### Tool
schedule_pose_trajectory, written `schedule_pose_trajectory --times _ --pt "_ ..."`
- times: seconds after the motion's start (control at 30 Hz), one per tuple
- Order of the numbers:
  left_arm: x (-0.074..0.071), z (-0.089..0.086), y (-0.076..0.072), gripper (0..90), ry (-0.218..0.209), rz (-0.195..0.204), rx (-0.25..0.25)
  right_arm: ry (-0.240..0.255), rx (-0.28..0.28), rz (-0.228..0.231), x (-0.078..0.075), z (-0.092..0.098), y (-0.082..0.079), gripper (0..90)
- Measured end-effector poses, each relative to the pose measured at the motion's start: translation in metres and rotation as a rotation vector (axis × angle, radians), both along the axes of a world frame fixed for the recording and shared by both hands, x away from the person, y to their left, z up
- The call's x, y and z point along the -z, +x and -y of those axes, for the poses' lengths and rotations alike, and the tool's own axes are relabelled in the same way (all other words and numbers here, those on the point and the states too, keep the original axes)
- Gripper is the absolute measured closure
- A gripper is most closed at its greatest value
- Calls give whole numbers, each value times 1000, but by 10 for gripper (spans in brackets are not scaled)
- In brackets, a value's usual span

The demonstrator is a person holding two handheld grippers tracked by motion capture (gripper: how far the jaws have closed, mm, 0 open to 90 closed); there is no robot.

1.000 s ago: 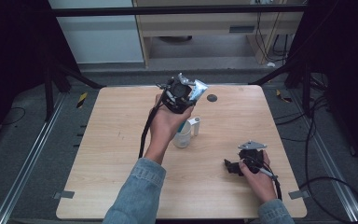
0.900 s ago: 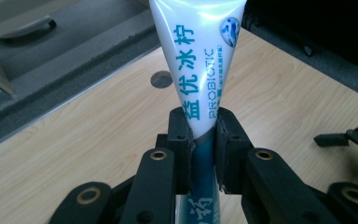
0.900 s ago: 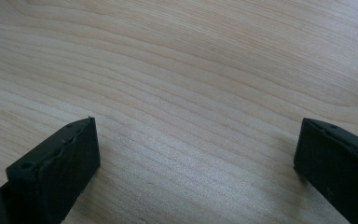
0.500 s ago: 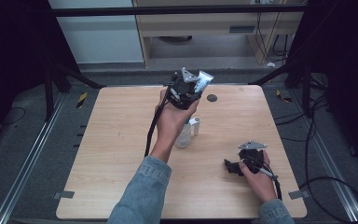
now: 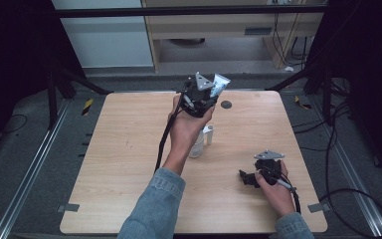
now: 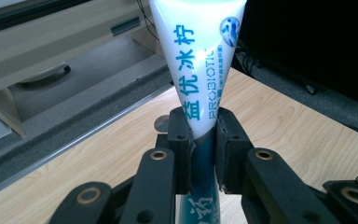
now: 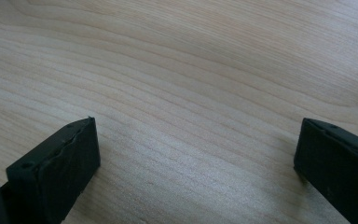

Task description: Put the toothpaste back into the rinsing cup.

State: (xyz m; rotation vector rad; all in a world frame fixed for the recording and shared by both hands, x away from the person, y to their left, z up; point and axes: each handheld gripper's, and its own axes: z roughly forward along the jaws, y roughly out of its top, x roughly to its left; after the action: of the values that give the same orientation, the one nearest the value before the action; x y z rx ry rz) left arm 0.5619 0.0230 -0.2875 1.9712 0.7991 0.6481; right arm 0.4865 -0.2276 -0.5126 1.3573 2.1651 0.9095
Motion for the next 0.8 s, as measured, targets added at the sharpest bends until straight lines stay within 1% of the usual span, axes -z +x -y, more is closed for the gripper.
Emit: schedule_pose_trajectory --times 0.03,0.07,0.13,0.2,0.3,0.33,0.37,0.4,0.47,0.5,0.57,0.6,0.67,0.7,0.77,0.8 --pt "0 1 0 782 -4 11 0 0 0 0 0 0 0 4" --pt "0 0 0 782 2 20 -2 11 7 0 0 -1 0 4" --pt "1 0 -1 782 -1 36 -7 4 1 -1 0 0 0 4" --pt "2 -2 -2 782 -3 54 -19 18 8 -6 -1 -1 0 4" --pt "5 -5 -2 782 -24 83 -36 17 8 -5 0 -1 0 4" --pt "6 -6 -2 783 -31 99 -40 22 10 -10 -1 -1 -1 4" --pt "8 -7 -3 782 -36 106 -45 15 4 -10 -1 -1 -1 4" --pt "9 -8 -3 782 -42 113 -49 22 11 -11 -1 -1 -1 4" --pt "11 -9 -2 782 -45 112 -51 21 9 -11 -1 -1 -1 4" --pt "13 -10 -1 782 -37 95 -52 21 9 -10 -1 -1 -1 4" --pt "17 -12 0 783 -40 88 -59 21 9 -10 -1 -1 -1 4" --pt "19 -13 0 782 -48 75 -59 21 9 -10 -1 -1 -1 4" --pt "22 -15 0 782 -55 76 -63 20 9 -9 -1 -1 -1 4" --pt "24 -16 0 782 -55 90 -65 19 9 -7 -1 -1 -1 4" --pt "25 -17 0 782 -61 85 -69 20 9 -9 -1 -1 -1 4" --pt "27 -19 0 782 -69 90 -73 11 3 -5 -1 -1 0 5"
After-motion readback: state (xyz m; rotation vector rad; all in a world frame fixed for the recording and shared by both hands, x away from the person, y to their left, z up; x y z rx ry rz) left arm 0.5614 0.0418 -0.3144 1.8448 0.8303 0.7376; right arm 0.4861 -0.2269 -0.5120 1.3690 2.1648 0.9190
